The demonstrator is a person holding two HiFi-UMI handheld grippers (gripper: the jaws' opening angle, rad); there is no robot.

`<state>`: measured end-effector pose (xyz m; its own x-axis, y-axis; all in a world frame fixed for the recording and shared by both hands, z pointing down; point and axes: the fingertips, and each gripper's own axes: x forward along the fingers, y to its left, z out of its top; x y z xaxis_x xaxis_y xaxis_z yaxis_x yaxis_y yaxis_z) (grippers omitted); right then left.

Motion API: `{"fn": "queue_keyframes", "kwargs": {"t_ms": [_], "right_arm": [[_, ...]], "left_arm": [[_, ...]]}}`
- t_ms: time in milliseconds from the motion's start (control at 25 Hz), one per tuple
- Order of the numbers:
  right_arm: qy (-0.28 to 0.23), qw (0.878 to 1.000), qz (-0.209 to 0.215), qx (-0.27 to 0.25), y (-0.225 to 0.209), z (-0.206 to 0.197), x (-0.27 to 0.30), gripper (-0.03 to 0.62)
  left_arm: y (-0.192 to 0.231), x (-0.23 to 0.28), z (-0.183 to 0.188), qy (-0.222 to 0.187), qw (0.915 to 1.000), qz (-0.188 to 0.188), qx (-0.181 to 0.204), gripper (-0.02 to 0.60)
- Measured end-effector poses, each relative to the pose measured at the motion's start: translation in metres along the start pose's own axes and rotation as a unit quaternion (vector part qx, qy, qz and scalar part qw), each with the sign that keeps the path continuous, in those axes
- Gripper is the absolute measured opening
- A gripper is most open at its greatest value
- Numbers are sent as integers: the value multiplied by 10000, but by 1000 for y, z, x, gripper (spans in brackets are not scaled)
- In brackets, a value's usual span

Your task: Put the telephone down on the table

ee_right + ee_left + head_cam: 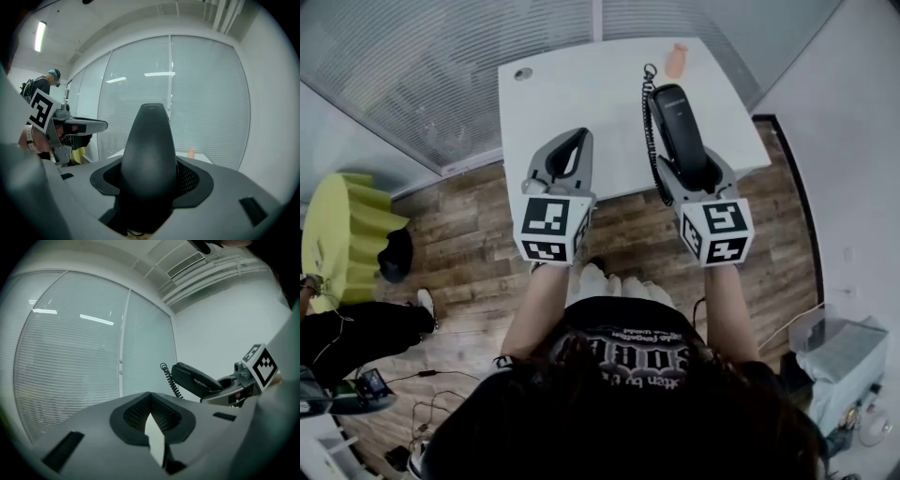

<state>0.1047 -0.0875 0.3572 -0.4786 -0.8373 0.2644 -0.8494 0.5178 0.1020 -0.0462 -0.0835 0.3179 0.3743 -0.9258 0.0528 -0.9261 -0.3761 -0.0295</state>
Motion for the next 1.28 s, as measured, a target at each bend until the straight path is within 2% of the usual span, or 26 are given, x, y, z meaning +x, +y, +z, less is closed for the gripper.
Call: {"fn": "queue_keyframes", "kwargs": {"t_ms": [240,640,1280], "right_arm": [[147,9999,-34,13,-10,-3,44,284],[348,9990,-270,122,-32,1,110,284],[716,9950,-613,317,-52,-16,167,284]], "left_arm": [[28,38,-2,-27,10000,-47,-62,3],[71,108,4,-99,9992,-379,-31,3],[104,154,-17,87,9975,-687,-167,3]]}}
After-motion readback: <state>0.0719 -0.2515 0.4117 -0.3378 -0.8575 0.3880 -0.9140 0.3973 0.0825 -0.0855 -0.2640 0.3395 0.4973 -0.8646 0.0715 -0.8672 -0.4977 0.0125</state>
